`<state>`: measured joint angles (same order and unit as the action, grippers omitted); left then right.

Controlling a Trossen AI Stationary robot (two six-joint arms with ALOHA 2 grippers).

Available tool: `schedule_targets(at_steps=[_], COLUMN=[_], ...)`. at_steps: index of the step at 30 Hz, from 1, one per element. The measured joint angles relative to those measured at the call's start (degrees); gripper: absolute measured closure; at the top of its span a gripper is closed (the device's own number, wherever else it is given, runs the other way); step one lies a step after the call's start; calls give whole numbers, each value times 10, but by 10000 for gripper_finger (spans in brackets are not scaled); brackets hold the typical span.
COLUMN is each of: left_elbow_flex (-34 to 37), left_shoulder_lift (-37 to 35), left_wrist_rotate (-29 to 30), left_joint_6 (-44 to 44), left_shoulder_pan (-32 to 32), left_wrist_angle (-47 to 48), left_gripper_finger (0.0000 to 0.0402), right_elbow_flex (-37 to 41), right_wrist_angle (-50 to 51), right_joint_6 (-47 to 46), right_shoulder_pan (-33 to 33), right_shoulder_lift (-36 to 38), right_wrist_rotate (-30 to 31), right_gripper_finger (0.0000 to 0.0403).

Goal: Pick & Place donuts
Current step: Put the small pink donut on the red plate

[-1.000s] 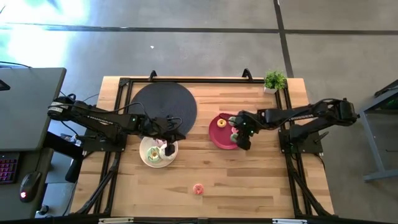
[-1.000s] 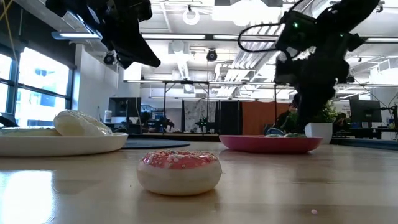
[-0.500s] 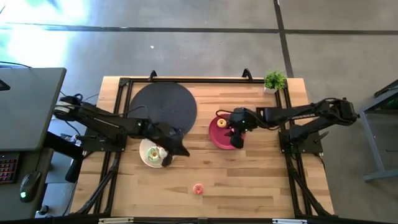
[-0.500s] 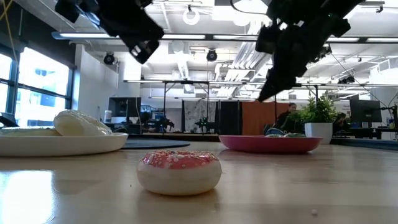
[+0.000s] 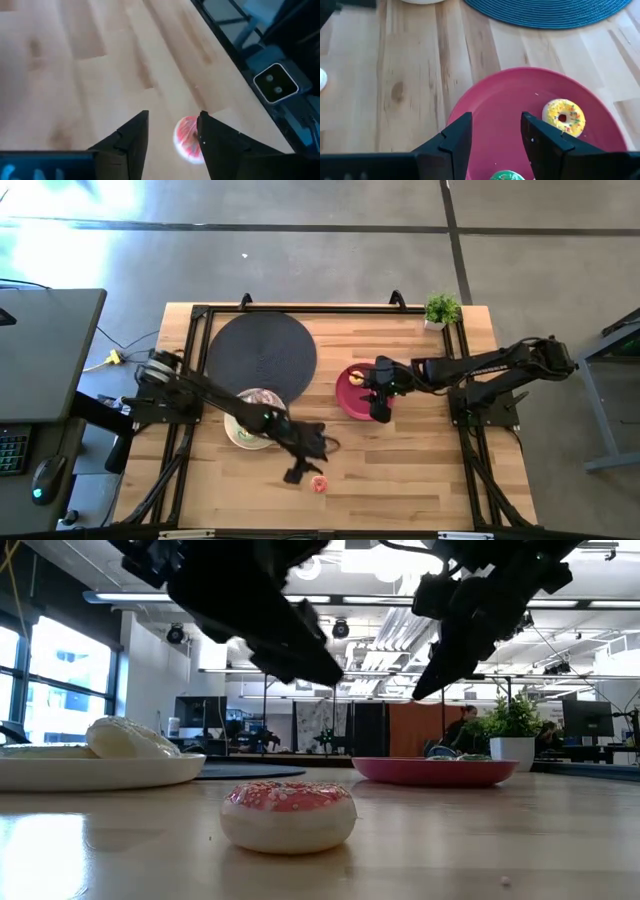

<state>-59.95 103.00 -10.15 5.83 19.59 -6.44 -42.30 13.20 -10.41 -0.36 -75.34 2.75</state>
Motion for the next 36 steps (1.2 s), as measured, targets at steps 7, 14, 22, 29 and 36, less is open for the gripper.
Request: schedule_targets(at_steps=[7,14,22,29,36], left_elbow_flex=[-97,-124,-136,-136,-137], left_shoulder_lift=[101,134,135,126,96], left_wrist_rotate=[3,32,18,4,76], left_joint_6=[3,6,-4,16,15], left_shoulder_pan=[34,45,32,0,-88], left_wrist_angle=[84,126,134,132,94], left_gripper_finger=[245,247,311,394,378], right_elbow_flex=[0,0,0,0,0], right_wrist_angle=[3,7,6,10,89], right_joint_6=[0,1,2,-17,-30], right_shoulder_pan=[22,39,40,40,47], right_shoulder_lift=[0,0,0,3,72], right_wrist_rotate=[3,3,30,23,17], right_gripper_finger=[245,245,245,245,245])
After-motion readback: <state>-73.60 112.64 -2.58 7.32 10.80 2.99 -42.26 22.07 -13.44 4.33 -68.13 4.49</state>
